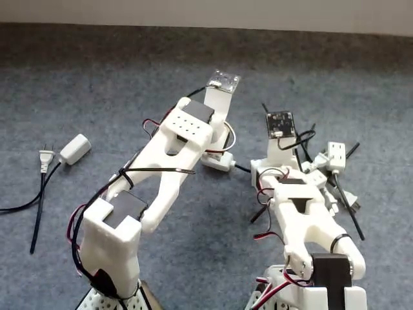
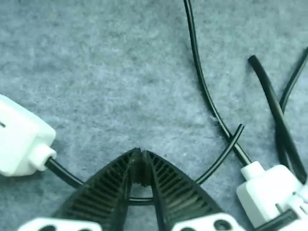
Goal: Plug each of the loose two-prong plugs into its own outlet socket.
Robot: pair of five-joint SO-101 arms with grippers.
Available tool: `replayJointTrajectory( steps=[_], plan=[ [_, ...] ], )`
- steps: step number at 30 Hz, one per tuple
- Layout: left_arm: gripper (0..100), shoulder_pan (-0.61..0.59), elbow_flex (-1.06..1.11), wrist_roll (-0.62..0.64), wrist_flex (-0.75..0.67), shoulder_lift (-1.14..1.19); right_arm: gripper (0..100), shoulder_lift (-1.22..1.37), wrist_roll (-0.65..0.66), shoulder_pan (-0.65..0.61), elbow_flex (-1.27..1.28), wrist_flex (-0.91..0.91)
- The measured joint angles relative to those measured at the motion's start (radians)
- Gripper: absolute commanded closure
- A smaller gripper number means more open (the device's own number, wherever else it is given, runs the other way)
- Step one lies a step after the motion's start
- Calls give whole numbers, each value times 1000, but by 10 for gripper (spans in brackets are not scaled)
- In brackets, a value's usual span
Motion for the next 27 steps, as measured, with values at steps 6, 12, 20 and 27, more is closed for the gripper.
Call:
replayJointTrajectory(
  steps=[6,12,20,27],
  plan=[
    [993,46,-3,12,2,3,988,0,0,46,0,0],
    [993,66,-5,40,14,3,988,0,0,71,0,-3],
    [993,149,-11,43,77,11,988,0,-15,89,0,-3],
    [993,166,-40,43,84,23,988,0,-150,195,-31,-3]
  ],
)
